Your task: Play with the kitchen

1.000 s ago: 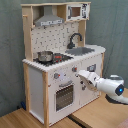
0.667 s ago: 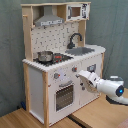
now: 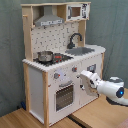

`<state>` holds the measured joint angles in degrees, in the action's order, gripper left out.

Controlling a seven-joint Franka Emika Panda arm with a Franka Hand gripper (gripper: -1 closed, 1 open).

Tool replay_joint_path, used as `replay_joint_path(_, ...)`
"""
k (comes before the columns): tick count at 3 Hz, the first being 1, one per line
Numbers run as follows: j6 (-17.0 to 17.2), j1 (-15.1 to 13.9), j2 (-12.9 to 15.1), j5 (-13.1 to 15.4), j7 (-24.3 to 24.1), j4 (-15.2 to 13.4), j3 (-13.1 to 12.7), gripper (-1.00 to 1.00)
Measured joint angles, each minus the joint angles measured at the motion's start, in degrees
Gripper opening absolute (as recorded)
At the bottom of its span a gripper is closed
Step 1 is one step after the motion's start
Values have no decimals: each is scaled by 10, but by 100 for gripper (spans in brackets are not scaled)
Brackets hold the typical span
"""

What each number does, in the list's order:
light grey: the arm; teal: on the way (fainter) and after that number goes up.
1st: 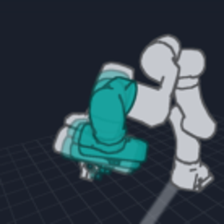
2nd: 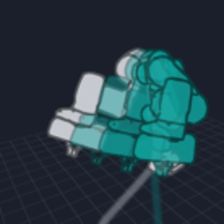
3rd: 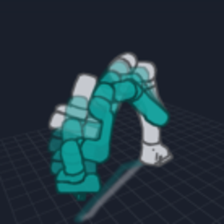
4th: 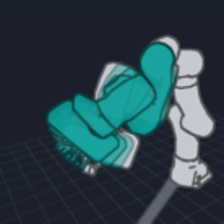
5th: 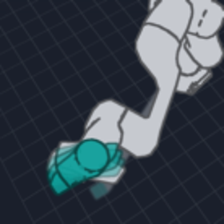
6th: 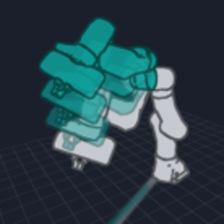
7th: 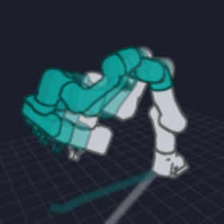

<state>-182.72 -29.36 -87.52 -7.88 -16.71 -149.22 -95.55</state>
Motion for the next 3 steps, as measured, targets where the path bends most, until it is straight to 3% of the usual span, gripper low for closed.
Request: replay_joint_path(3, -24, -7, -6, 0, -187, -29, -33, 100)
